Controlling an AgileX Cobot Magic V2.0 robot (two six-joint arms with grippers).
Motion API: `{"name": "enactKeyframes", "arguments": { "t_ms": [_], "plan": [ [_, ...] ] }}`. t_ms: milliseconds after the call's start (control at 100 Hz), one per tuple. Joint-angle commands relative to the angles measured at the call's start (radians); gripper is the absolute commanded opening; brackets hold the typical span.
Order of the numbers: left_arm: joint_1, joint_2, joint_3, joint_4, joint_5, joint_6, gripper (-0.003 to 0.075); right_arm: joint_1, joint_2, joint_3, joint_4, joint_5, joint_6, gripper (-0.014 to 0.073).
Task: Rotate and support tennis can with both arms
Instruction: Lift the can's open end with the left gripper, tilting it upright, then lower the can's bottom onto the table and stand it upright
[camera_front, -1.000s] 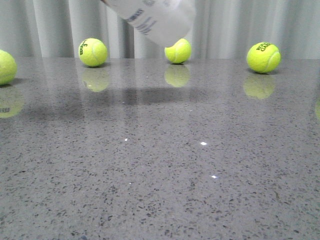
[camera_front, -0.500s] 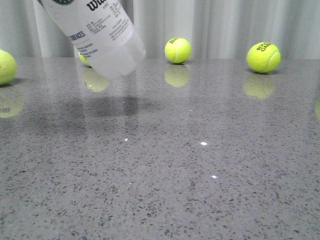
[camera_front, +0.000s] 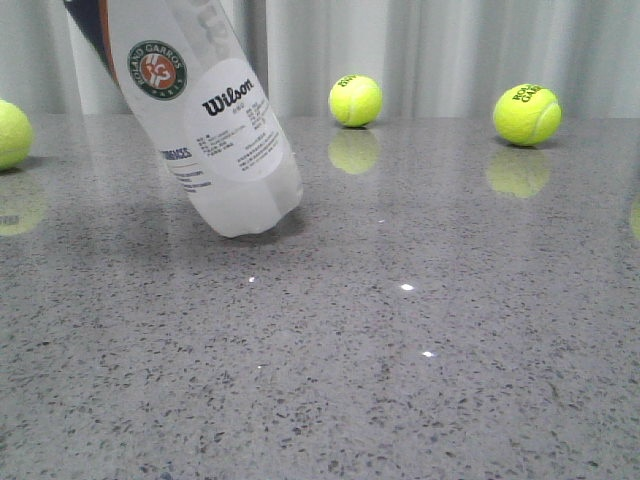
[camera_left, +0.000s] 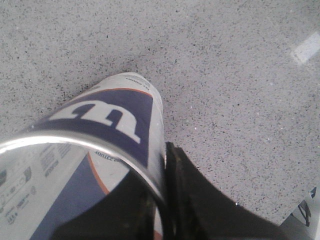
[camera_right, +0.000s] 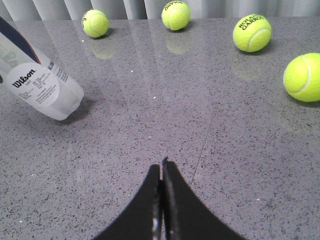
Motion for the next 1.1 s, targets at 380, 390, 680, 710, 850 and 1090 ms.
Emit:
{"name": "enactKeyframes", "arguments": {
  "t_ms": [380,390,680,710,850,1090],
  "plan": [
    [-0.004,-0.022,-0.033,-0.026,0.012,0.000,0.0216,-0.005,0.012,-0.023,-0.005,-0.081,-0.003,-0.0066],
    [-0.004,-0.022,-0.033,-0.026,0.012,0.000,0.0242,-0.005,0.012,-0.023,-0.005,-0.081,-0.003,-0.0066],
    [-0.004,-0.022,-0.034,-0.026,-0.004,0.000,0.0514,-0.005,0.012,-0.023,-0.005,-0.081,-0.003,-0.0066],
    [-0.004,-0.022,-0.036,-0.026,-0.008,0.000,0.0514,-0.005,0.012,-0.023,-0.005,-0.081,-0.003,-0.0066],
    [-0.004,-0.021,-0.054,-0.028,-0.042,0.000,0.0514,-0.005,0.012,-0.023,-0.005,-0.081,-0.003,-0.0066],
    [-0.004,0.007,-0.123,-0.034,-0.094,0.000,0.0513,-0.005,0.012,-0.023,-0.005,-0.081,-0.003,-0.0066]
  ]
}}
